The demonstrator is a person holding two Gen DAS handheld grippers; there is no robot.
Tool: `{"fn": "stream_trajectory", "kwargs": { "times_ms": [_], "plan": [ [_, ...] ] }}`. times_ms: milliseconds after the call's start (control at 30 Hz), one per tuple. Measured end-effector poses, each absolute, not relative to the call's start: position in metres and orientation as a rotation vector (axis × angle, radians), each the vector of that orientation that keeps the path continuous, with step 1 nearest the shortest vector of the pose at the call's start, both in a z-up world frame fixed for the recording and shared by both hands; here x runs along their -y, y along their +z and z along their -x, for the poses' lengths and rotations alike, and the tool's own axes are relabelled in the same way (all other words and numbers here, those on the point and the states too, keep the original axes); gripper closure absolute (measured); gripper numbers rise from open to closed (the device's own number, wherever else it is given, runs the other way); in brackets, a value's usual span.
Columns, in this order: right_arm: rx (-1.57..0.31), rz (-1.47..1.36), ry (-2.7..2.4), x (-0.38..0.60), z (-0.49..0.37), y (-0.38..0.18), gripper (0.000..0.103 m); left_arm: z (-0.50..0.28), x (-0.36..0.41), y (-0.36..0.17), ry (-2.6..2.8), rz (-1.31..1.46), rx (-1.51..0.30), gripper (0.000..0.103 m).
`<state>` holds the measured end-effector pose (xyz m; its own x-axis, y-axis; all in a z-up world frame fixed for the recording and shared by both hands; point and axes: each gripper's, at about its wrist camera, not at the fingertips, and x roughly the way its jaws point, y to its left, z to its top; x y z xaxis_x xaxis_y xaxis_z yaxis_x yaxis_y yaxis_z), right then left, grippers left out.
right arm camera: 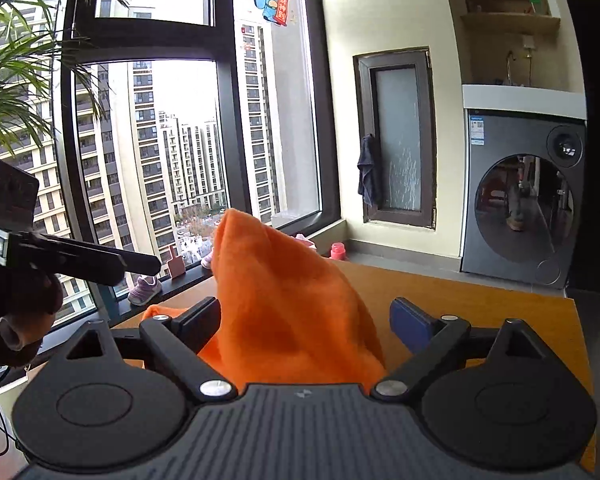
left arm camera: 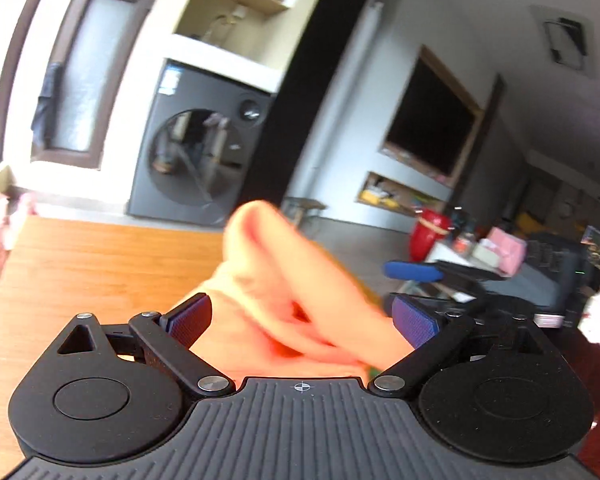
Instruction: Fold clothes
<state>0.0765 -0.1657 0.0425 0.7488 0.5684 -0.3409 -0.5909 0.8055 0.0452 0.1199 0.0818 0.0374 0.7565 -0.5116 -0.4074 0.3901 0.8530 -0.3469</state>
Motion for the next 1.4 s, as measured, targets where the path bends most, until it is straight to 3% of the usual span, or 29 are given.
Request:
{"fn": "stream_trajectory", "kwargs": {
  "times_ms": [100, 233, 300, 333, 367, 467, 700, 933, 1067, 1267, 1400],
  "plan": [
    [-0.404, 0.149, 0.62, 0.137, -0.095, 0.027, 0.007, -0.137, -0.077, 0.006, -0.41, 0.212, -0.651, 0.027],
    [-0.486, 0.214, 0.516, 0.128, -0.125, -0.004, 0.007, -0.135, -0.071, -0.016, -0.422, 0.189, -0.713, 0.027],
    [-0.508, 0.182, 0.467, 0.139, -0.138, -0.008, 0.023, -0.129, -0.069, -0.017, -0.441, 0.176, -0.708, 0.026],
    [-0.479, 0.211, 0.463, 0.138, -0.136, -0.001, 0.054, -0.127, -0.069, -0.017, -0.454, 0.19, -0.71, 0.025],
    [-0.441, 0.25, 0.464, 0.135, -0.132, 0.008, 0.078, -0.127, -0.07, -0.019, -0.473, 0.219, -0.717, 0.025],
    [-0.327, 0.367, 0.466, 0.126, -0.119, 0.035, 0.087, -0.135, -0.069, -0.023, -0.545, 0.289, -0.727, 0.025],
    [-0.1, 0.686, 0.514, 0.095, -0.084, 0.079, 0.087, -0.147, -0.029, -0.039, -0.645, 0.314, -0.709, 0.022],
    [-0.159, 1.066, 0.563, 0.072, -0.049, -0.006, 0.084, -0.123, -0.067, -0.026, -0.635, 0.352, -0.694, 0.017],
    [-0.132, 1.244, 0.623, 0.068, -0.029, -0.047, 0.076, -0.098, -0.108, 0.008, -0.561, 0.395, -0.606, 0.013],
    [-0.08, 1.331, 0.626, 0.055, -0.015, -0.061, 0.072, -0.079, -0.106, 0.083, -0.646, 0.428, -0.348, 0.008],
    [-0.112, 1.281, 0.672, 0.055, -0.007, -0.05, 0.065, -0.086, -0.061, 0.071, -0.772, 0.444, -0.418, 0.007]
  ]
}}
